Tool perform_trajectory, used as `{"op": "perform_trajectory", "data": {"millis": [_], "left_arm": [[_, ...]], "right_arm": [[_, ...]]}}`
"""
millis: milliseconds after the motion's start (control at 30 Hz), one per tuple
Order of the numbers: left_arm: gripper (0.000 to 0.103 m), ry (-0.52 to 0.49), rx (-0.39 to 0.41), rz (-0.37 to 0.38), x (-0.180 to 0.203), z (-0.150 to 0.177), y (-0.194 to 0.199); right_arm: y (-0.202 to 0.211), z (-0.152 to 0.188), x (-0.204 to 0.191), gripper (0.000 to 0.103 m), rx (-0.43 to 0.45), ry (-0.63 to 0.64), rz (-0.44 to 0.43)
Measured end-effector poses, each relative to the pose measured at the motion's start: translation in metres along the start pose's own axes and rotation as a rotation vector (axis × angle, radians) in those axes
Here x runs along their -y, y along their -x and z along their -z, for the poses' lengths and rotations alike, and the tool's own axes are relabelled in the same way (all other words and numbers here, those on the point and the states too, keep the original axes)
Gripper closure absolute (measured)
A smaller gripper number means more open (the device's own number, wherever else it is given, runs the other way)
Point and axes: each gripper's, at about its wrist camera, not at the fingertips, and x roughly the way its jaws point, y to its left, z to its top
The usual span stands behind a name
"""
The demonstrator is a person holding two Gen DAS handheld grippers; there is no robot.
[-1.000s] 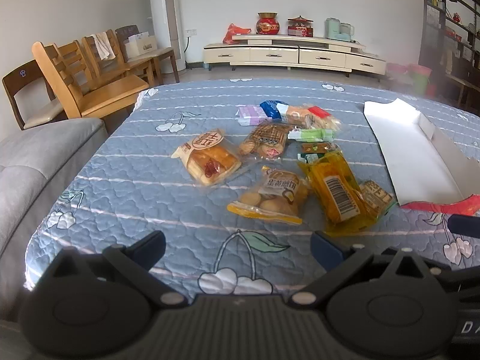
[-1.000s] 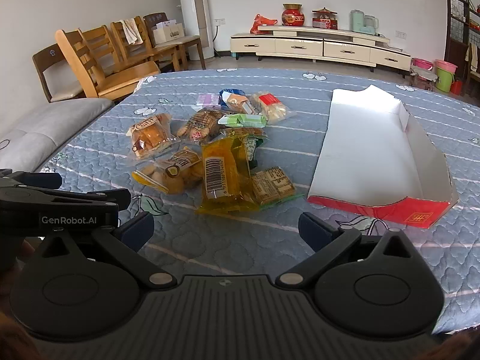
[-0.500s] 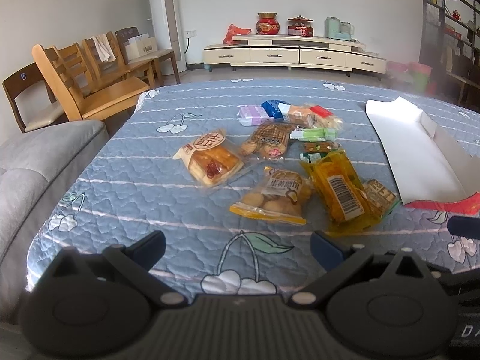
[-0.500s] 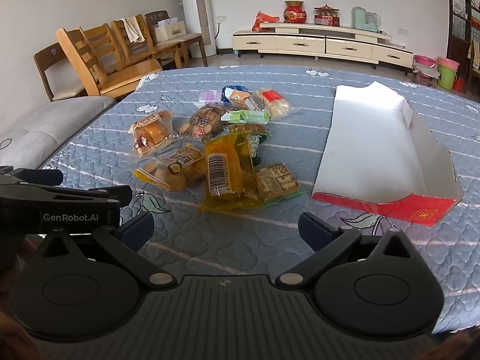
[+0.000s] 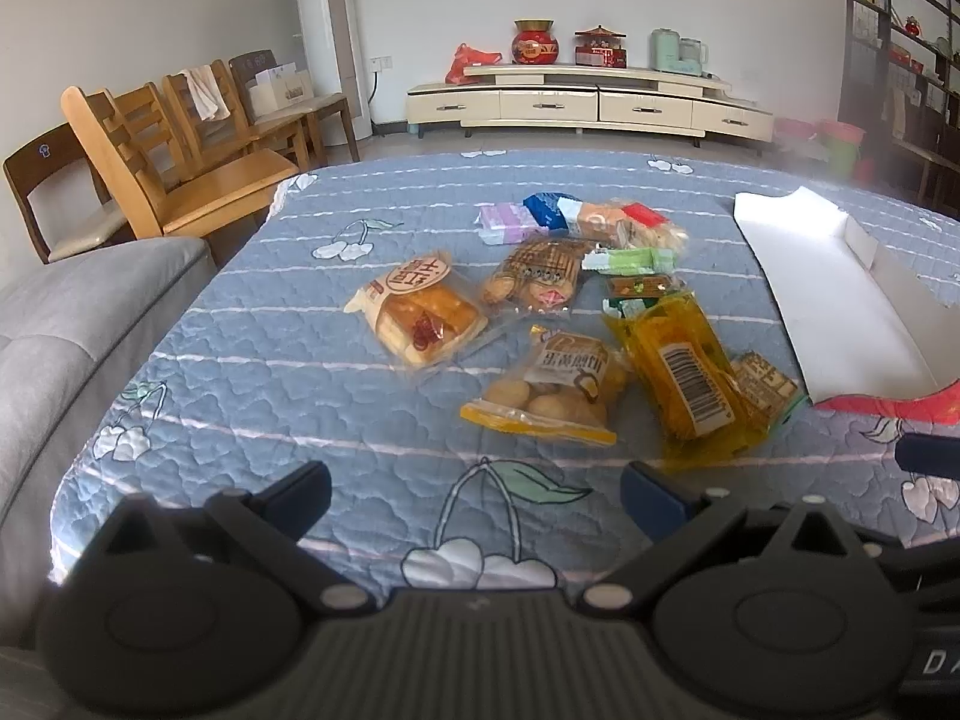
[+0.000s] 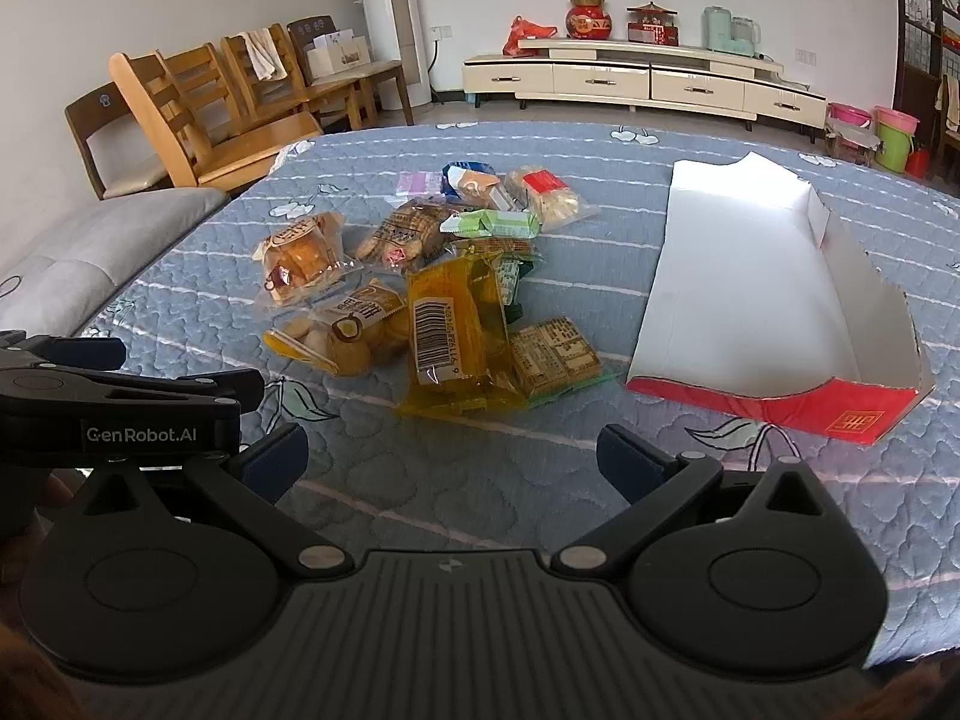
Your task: Organize snacks
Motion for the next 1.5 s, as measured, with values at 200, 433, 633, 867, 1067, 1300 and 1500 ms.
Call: {"op": "perform_trajectory", "data": {"millis": [200, 433, 633, 867, 1067, 1300, 1500], "left_arm": [[0.001, -0.001, 0.000, -0.003, -0.001, 0.000, -0.002], [0.001, -0.001, -0.002, -0.002, -0.001, 0.001, -0.003], [0.001, -0.002, -0.007, 0.000, -0.001, 0.002, -0.006], [0.001, -0.029, -0.010, 0.010, 0.002, -0.003, -0.019], [0.001, -0.092, -0.024, 0.026, 0.011, -0.015, -0.045], [0.002, -0.135, -0.045, 0.070, 0.022, -0.029, -0.078], [0.037, -0.109, -0.053, 0.136, 0.019, -0.033, -0.093]], "right_arm": [[-0.001, 0.000, 0.000, 0.000, -0.005, -0.001, 0.000], [-0.001, 0.000, 0.000, 0.000, -0.008, -0.002, 0.001], [-0.002, 0.000, 0.000, 0.000, -0.014, -0.005, 0.003], [-0.006, 0.000, -0.002, 0.000, -0.024, 0.007, 0.007], [-0.010, -0.001, 0.003, 0.000, -0.025, -0.001, 0.023], [-0.021, -0.005, 0.011, 0.000, -0.036, -0.014, 0.033], [-0.035, -0.013, 0.014, 0.000, -0.043, -0.003, 0.015]]}}
